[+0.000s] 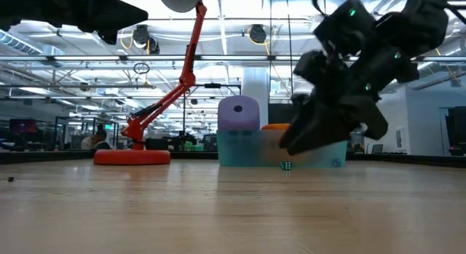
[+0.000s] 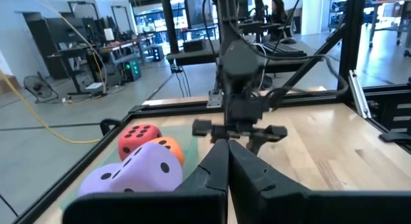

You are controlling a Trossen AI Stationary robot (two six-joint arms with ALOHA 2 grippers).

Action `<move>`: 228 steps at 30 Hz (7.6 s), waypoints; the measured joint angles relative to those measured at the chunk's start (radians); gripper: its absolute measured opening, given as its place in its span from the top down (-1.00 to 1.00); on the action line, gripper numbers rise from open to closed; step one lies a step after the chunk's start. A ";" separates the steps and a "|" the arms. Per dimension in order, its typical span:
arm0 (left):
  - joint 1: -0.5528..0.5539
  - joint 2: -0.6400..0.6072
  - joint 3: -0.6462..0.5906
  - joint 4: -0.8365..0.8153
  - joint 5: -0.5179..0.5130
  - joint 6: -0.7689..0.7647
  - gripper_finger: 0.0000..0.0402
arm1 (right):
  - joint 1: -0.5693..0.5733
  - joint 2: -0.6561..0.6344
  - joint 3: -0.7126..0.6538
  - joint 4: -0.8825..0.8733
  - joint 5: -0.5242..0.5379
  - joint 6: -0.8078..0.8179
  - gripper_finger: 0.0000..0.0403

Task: Pick & Place Dice
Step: Put the green die into the green bin, then return to Home Position

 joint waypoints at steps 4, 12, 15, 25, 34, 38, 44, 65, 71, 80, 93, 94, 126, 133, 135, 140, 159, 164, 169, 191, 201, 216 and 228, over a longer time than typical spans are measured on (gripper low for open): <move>0.000 0.000 0.000 0.001 0.000 -0.003 0.93 | -0.026 0.042 -0.001 0.003 0.030 -0.013 0.21; 0.000 0.000 0.000 0.002 0.000 -0.004 0.97 | -0.029 0.047 -0.001 0.012 0.121 -0.020 0.23; 0.000 0.000 0.000 0.002 0.000 -0.006 0.98 | -0.041 0.049 -0.001 0.000 0.082 0.001 0.23; 0.000 0.000 0.000 0.001 0.000 -0.007 0.93 | -0.058 0.071 0.000 -0.009 0.073 0.000 0.26; 0.000 0.000 0.000 0.001 0.002 -0.007 0.90 | -0.050 0.067 -0.002 -0.030 -0.120 0.049 0.37; 0.000 0.000 0.000 -0.001 0.003 -0.006 0.88 | -0.048 0.063 -0.002 -0.038 -0.208 0.062 0.44; 0.000 0.000 0.000 -0.001 0.003 -0.006 0.87 | -0.041 0.063 -0.002 -0.015 -0.219 0.044 0.49; 0.000 0.000 0.000 -0.001 0.003 -0.010 0.87 | -0.007 0.063 -0.002 0.097 -0.009 0.035 0.06; 0.000 0.000 0.000 0.000 0.003 -0.010 0.87 | -0.009 0.104 -0.002 0.115 0.005 0.041 0.05; 0.000 0.000 0.000 -0.001 0.003 -0.012 0.87 | -0.024 0.185 0.001 0.190 -0.012 0.028 0.05; 0.000 0.000 0.000 -0.001 0.003 -0.013 0.87 | -0.030 0.177 0.002 0.117 -0.032 0.046 0.35; 0.000 0.000 0.000 -0.001 0.002 -0.013 0.87 | -0.030 0.177 0.002 0.116 -0.032 0.046 0.38; 0.000 0.000 0.000 -0.027 0.002 -0.011 0.87 | -0.025 -0.695 -0.050 -0.142 -0.074 -0.042 0.77; 0.000 0.000 0.001 -0.025 0.002 -0.010 0.87 | -0.025 -1.013 -0.230 -0.148 0.028 -0.004 0.74; 0.000 0.000 0.000 -0.025 0.002 -0.010 0.87 | -0.025 -1.085 -0.280 -0.149 0.049 0.008 0.77; 0.000 0.000 0.000 -0.024 0.002 -0.010 0.87 | -0.025 -1.235 -0.398 -0.123 0.051 0.028 0.75; 0.000 0.000 0.001 -0.003 0.002 0.013 0.87 | -0.023 -1.107 -0.458 0.036 0.278 0.063 0.76; 0.000 0.000 0.001 0.003 0.002 0.013 0.87 | -0.031 -0.804 -0.336 0.043 0.387 0.066 0.76; 0.000 0.000 0.001 0.000 0.002 0.005 0.87 | -0.078 -0.529 -0.214 0.032 0.558 0.072 0.76; 0.000 0.000 0.001 -0.022 0.008 0.004 0.87 | -0.173 -0.379 -0.161 -0.144 0.466 0.060 -0.48; 0.000 0.000 0.001 -0.022 -0.006 0.014 0.87 | -0.149 -0.438 -0.165 0.051 0.280 0.074 -0.13; -0.105 -0.171 0.001 -0.195 -0.213 0.074 0.96 | -0.005 -0.925 -0.424 0.198 0.129 0.118 0.96; 0.036 -0.506 0.001 -0.560 -0.095 0.036 0.99 | 0.006 -1.101 -0.421 0.034 0.227 0.195 0.99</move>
